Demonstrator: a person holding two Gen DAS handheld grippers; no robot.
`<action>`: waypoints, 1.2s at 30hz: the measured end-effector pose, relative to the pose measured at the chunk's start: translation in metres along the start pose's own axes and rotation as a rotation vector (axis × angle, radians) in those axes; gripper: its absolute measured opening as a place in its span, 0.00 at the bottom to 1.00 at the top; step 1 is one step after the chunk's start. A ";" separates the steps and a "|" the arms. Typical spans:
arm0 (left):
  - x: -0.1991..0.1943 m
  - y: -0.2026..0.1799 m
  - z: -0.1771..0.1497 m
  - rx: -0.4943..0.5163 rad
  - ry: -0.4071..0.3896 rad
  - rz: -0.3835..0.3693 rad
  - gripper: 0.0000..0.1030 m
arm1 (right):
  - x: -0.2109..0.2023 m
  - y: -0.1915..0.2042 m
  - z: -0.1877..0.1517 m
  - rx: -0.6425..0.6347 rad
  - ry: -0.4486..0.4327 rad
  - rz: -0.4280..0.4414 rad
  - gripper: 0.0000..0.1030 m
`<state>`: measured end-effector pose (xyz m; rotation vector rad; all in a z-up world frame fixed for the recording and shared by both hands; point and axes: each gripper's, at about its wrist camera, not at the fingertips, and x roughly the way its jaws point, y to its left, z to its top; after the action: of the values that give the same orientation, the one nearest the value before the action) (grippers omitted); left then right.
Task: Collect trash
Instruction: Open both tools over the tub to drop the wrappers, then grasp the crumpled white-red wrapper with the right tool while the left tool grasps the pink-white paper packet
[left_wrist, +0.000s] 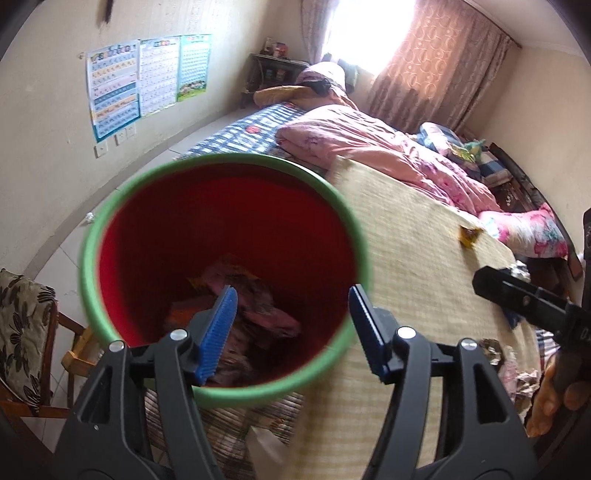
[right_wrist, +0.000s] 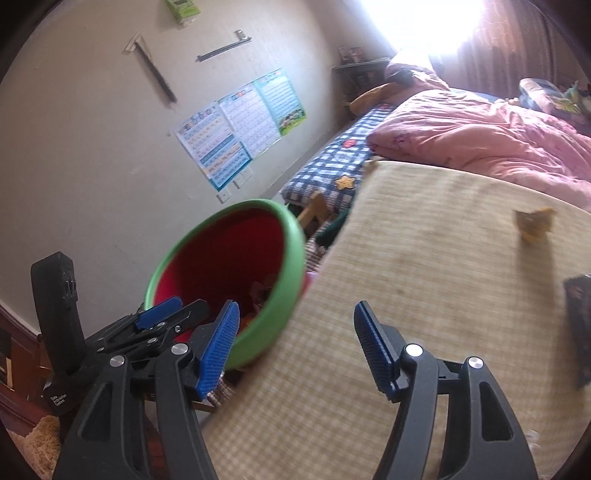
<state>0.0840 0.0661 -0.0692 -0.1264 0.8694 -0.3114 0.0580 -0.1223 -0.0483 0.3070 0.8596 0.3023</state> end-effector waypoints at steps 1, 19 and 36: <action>-0.001 -0.009 -0.002 0.007 0.001 -0.011 0.58 | -0.007 -0.007 -0.003 0.002 -0.005 -0.009 0.61; -0.004 -0.132 -0.058 0.118 0.072 -0.105 0.59 | -0.109 -0.140 -0.055 0.077 -0.019 -0.169 0.62; 0.016 -0.190 -0.084 0.211 0.187 -0.198 0.63 | -0.113 -0.178 -0.142 0.159 0.228 -0.024 0.43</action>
<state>-0.0119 -0.1181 -0.0902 0.0136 1.0051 -0.6053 -0.0982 -0.3084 -0.1257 0.4149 1.1141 0.2497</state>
